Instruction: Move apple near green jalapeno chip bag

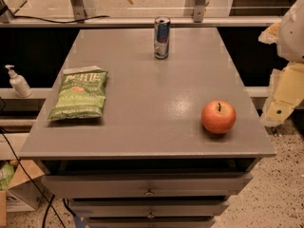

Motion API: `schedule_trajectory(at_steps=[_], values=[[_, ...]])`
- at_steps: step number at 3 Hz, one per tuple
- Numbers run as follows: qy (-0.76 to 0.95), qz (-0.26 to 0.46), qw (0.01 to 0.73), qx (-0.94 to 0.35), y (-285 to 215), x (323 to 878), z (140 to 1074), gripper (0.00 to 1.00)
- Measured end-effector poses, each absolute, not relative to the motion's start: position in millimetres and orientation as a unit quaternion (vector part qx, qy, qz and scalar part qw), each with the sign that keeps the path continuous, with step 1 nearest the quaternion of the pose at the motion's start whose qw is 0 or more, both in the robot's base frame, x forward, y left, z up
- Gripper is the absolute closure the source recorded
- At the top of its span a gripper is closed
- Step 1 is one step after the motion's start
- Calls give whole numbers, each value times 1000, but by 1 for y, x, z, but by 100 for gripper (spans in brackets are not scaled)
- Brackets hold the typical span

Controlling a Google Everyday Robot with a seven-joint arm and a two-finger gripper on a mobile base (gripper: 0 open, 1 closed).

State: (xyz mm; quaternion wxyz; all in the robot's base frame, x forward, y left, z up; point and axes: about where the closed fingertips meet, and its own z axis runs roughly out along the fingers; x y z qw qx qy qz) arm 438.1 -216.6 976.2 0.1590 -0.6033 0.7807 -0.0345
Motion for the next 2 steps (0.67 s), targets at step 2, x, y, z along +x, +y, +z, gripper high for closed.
schedule_trajectory(at_steps=[2], values=[[780,-33,168,-601,-215,439,976,0]])
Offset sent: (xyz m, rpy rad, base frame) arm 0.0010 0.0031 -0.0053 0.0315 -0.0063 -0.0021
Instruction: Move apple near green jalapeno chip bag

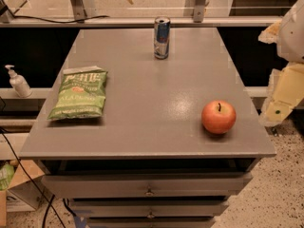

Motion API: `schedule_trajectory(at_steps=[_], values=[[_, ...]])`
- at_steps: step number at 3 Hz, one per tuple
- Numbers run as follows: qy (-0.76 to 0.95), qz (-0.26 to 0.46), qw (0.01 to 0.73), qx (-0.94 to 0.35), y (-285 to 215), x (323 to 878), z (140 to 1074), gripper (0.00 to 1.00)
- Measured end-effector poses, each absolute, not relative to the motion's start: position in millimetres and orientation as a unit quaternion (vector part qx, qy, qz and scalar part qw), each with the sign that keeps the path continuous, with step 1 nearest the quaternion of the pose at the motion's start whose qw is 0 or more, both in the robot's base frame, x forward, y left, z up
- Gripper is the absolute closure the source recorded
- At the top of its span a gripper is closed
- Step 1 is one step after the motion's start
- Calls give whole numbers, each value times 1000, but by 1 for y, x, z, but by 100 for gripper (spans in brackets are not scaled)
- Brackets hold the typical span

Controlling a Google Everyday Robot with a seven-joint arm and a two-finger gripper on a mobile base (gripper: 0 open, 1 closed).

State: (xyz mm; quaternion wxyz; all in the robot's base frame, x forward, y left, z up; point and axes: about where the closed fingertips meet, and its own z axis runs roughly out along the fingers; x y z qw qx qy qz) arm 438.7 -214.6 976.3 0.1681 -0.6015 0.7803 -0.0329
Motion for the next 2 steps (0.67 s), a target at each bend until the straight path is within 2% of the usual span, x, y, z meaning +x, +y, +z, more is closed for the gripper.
schedule_trajectory(at_steps=[2], values=[[758,52,230,-607,-186,449,939,0]])
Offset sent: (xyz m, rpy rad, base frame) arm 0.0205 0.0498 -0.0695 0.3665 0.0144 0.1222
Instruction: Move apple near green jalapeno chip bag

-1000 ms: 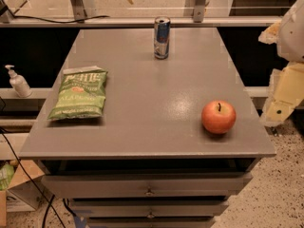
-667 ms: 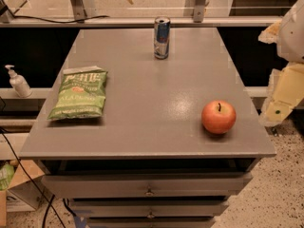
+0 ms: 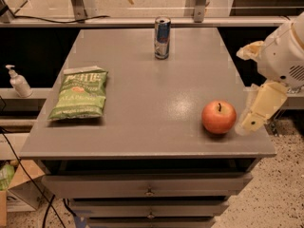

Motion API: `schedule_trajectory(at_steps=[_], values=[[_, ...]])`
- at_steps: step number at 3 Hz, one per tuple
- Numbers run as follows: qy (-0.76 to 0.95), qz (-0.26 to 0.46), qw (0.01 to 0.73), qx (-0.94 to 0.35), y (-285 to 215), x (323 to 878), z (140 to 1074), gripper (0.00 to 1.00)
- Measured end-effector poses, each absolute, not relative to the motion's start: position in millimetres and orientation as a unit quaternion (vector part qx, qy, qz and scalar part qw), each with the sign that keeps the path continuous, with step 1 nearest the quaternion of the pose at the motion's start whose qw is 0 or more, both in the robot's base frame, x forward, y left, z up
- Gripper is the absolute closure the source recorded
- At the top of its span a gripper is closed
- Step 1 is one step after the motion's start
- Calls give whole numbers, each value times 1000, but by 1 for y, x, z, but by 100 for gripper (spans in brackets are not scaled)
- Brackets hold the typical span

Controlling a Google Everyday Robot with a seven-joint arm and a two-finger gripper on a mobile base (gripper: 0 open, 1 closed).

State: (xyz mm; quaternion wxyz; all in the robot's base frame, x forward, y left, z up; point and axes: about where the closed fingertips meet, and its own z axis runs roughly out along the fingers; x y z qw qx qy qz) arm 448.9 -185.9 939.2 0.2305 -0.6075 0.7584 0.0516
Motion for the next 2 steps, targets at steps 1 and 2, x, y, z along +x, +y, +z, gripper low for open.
schedule_trajectory(at_steps=[1,2], values=[[754,105,253,-597,-176,456,910,0],[758,140,249,-587,-174,462,879,0]])
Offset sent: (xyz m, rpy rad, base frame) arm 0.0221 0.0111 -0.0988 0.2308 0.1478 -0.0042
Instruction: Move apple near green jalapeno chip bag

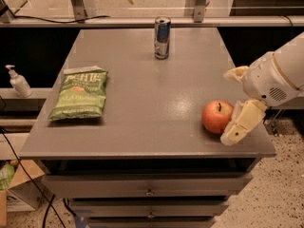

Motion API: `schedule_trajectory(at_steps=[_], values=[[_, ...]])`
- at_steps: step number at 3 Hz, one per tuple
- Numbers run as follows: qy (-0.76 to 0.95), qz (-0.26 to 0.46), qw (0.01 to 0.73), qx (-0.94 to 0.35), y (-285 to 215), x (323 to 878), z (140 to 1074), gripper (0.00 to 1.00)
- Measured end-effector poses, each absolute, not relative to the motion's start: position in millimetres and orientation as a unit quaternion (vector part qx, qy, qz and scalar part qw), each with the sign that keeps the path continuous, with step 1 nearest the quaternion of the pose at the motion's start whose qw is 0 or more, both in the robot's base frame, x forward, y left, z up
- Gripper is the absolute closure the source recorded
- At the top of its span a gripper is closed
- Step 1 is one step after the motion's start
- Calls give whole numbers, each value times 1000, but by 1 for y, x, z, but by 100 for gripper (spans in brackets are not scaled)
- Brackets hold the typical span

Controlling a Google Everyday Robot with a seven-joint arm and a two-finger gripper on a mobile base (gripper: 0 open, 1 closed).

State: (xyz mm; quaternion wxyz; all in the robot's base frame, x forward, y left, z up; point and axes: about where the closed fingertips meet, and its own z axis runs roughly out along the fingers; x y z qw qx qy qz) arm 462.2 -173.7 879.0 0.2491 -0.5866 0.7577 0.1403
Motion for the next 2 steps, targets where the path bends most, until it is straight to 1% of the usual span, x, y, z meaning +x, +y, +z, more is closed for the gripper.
schedule_trajectory(at_steps=[1,2], values=[[764,165,239,-576,-177,466,856,17],[759,183,240,-577,-171,469,847,49]])
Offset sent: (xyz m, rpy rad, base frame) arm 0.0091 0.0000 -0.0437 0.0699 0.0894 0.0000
